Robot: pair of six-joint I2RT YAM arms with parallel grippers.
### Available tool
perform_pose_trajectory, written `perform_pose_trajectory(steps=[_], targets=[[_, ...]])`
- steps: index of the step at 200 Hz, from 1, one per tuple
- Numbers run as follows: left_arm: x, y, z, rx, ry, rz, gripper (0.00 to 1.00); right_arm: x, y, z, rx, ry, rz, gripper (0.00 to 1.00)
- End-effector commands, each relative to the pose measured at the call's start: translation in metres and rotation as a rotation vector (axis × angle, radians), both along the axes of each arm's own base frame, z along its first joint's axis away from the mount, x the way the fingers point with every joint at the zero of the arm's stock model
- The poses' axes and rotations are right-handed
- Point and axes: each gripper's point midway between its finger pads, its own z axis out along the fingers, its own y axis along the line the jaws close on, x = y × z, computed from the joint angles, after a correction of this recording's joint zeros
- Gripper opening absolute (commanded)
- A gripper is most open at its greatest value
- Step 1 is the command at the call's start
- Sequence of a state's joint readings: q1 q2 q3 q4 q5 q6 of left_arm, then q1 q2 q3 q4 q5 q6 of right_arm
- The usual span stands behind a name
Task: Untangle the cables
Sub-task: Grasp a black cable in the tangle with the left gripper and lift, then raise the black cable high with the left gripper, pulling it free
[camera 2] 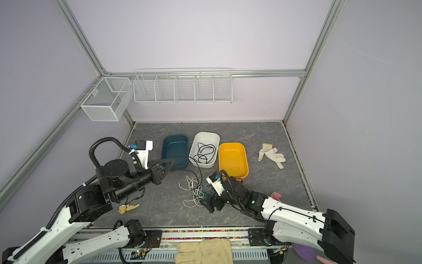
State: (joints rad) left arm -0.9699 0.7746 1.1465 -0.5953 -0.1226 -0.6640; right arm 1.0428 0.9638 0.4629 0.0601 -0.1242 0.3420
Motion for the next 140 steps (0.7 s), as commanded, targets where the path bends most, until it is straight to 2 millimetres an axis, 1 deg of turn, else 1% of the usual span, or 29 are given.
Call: perform_pose_trajectory(steps=[1,13,19,42,59,71,89,112,140], targets=[[-0.001,-0.008,0.002,-0.082,0.046,-0.011,0.00,-0.011,0.007,0.021,0.120,-0.107,0.068,0.98],[-0.001,-0.012,0.001,-0.097,0.063,-0.019,0.00,-0.011,0.007,0.025,0.143,-0.144,0.066,1.00],[-0.001,-0.013,0.001,-0.101,0.069,-0.023,0.00,-0.011,0.007,0.026,0.151,-0.158,0.065,0.99],[0.000,-0.016,-0.001,-0.108,0.088,-0.025,0.00,-0.008,0.010,0.030,0.181,-0.214,0.054,0.90],[0.000,-0.020,-0.003,-0.127,0.100,-0.035,0.00,-0.001,0.012,0.034,0.188,-0.257,0.023,0.84],[-0.001,-0.024,-0.004,-0.140,0.113,-0.044,0.00,0.006,0.012,0.038,0.196,-0.287,-0.013,0.77],[-0.001,-0.028,-0.006,-0.147,0.125,-0.053,0.00,0.013,0.012,0.044,0.223,-0.319,-0.053,0.69],[-0.003,-0.030,-0.001,-0.168,0.123,-0.062,0.00,0.013,0.020,0.048,0.236,-0.329,-0.044,0.67],[-0.005,-0.028,0.006,-0.189,0.116,-0.067,0.00,0.018,0.029,0.044,0.198,-0.338,-0.042,0.67]])
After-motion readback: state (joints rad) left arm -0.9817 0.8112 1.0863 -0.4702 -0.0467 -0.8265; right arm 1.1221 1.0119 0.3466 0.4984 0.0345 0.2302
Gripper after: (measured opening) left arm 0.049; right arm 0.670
